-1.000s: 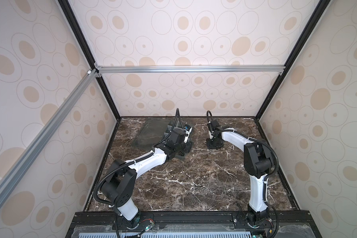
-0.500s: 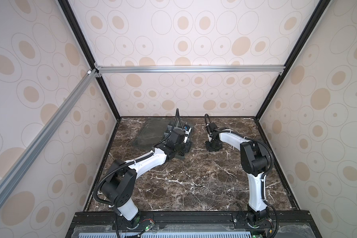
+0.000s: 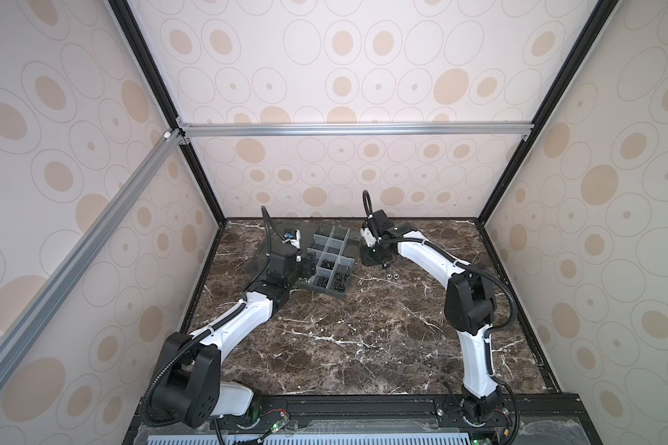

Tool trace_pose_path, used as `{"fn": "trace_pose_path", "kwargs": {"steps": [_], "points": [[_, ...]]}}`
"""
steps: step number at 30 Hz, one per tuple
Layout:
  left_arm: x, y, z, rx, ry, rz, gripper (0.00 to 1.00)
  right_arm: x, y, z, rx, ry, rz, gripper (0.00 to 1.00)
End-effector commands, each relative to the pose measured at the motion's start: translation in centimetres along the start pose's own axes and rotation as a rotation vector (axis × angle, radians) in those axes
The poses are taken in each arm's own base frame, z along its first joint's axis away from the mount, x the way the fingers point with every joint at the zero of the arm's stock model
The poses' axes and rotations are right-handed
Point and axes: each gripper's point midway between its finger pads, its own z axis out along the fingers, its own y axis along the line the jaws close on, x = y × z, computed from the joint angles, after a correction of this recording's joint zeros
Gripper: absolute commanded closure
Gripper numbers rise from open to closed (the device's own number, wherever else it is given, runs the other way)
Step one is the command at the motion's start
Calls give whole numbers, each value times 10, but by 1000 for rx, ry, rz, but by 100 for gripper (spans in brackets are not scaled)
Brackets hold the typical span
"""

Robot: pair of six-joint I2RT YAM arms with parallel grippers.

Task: Sort the screws and nuts into containers
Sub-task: Pick up the nut from the center of the table, then place the nut into the container.

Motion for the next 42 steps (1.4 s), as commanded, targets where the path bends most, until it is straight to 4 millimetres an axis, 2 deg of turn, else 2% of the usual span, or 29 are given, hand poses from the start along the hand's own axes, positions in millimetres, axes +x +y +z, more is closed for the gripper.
{"fn": "trace_pose_path", "kwargs": {"steps": [1,5,12,16,21,23,26,28,32,36,39,42], "points": [[-5,9,-11,-35,-29,-39,26,-21,54,14,-136,-33,-93,88],[-1,15,-21,-52,-27,-28,26,-49,89,28,-192,-92,-130,88],[0,23,-35,-77,-49,-24,26,-70,108,59,-277,-149,-98,86],[1,24,-35,-79,-50,-17,26,-77,127,73,-379,-179,-80,85],[3,23,-33,-73,-42,-10,26,-80,134,90,-396,-205,-72,83],[3,23,-33,-75,-42,-9,26,-80,135,95,-398,-210,-67,78],[4,21,-32,-66,-36,-3,25,-79,133,100,-388,-210,-64,57],[2,17,-32,-44,-28,7,23,-81,132,95,-381,-214,-66,50],[-1,10,-35,-14,-26,13,22,-86,133,67,-369,-240,-90,50],[-4,-11,-35,39,-20,47,22,-93,123,18,-319,-311,-105,50],[-6,-41,-28,91,1,98,25,-80,95,-7,-241,-344,-77,49],[-3,-80,-15,148,39,170,29,-64,53,-32,-162,-362,7,49]]}}
